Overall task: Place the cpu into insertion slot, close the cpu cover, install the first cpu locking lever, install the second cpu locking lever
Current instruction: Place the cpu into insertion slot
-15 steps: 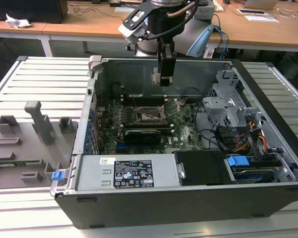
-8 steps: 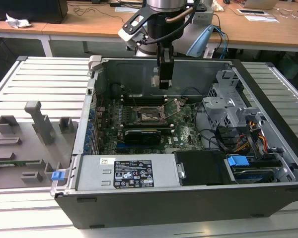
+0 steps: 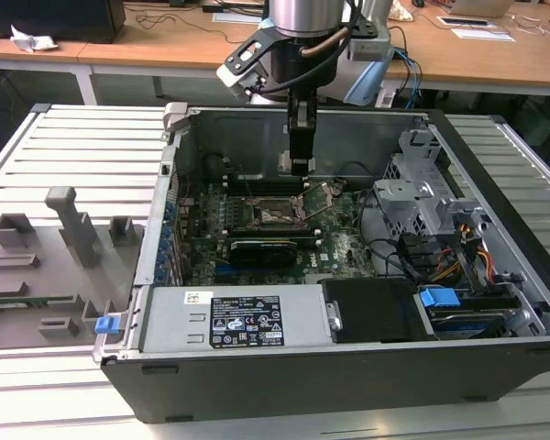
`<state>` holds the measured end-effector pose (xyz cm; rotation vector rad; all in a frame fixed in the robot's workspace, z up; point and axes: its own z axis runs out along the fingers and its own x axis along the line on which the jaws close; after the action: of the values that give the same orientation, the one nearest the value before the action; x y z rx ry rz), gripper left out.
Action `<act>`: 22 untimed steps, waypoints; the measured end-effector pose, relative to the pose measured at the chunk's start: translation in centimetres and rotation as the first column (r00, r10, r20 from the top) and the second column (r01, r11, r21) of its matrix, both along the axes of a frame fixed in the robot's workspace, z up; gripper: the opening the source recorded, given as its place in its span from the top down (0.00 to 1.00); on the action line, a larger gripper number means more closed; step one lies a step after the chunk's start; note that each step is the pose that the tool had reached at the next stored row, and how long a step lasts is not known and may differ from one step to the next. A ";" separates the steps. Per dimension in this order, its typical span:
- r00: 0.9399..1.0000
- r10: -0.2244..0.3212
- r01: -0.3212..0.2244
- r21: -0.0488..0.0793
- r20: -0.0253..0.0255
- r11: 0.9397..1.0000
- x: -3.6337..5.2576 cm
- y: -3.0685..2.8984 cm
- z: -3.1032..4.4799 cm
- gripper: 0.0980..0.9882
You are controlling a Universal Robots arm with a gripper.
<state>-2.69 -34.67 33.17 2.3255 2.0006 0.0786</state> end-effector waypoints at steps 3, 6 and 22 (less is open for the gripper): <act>1.000 -0.001 0.001 0.000 0.000 1.000 -0.05 0.00 -0.32 0.51; 1.000 -0.001 0.001 0.000 0.000 1.000 -0.08 0.00 -0.93 0.51; 0.983 0.184 -0.184 0.021 0.004 0.983 -0.44 0.00 -3.78 0.51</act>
<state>-3.13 -34.67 29.39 2.1440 2.2195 0.1129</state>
